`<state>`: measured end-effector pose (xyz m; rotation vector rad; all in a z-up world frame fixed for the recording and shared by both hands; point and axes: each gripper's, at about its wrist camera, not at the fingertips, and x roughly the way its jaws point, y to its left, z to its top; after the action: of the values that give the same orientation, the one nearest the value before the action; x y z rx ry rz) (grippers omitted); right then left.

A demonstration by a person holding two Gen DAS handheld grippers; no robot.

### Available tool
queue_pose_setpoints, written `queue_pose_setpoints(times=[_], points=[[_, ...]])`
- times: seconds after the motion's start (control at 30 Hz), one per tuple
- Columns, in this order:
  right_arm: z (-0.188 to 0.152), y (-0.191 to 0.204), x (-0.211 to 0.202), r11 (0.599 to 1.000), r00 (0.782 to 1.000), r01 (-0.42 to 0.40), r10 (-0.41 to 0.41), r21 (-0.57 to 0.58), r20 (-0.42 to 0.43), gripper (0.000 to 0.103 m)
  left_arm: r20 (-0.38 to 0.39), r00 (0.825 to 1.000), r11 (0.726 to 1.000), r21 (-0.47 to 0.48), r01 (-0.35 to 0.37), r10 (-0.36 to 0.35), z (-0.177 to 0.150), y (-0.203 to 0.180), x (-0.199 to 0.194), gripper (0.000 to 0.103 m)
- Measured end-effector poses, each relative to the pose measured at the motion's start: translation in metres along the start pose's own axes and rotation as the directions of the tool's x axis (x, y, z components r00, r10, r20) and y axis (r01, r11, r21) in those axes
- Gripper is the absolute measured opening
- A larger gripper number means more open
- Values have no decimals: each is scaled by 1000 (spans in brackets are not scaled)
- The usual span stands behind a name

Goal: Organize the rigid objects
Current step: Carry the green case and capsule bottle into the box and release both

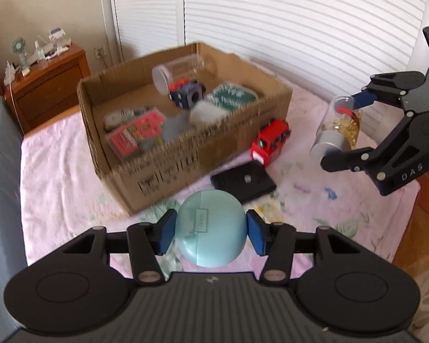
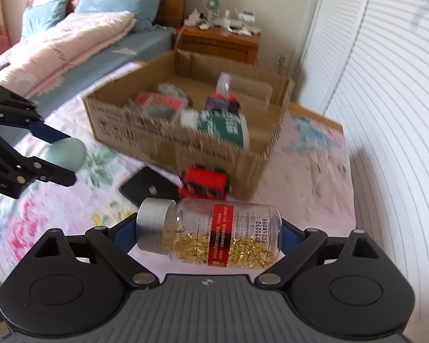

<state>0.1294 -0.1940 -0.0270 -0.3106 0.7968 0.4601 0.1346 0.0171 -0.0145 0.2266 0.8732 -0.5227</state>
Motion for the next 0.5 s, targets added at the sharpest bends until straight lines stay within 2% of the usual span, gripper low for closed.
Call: queue_pose_setpoints(times=[0.23, 0.5], points=[[40, 6, -2, 998, 997, -21, 25, -59, 79, 97, 56, 998, 1000, 5, -30, 29, 34, 17, -10, 52], [86, 8, 26, 994, 992, -46, 56, -97, 110, 97, 80, 992, 995, -2, -102, 101, 80, 53, 6, 52]])
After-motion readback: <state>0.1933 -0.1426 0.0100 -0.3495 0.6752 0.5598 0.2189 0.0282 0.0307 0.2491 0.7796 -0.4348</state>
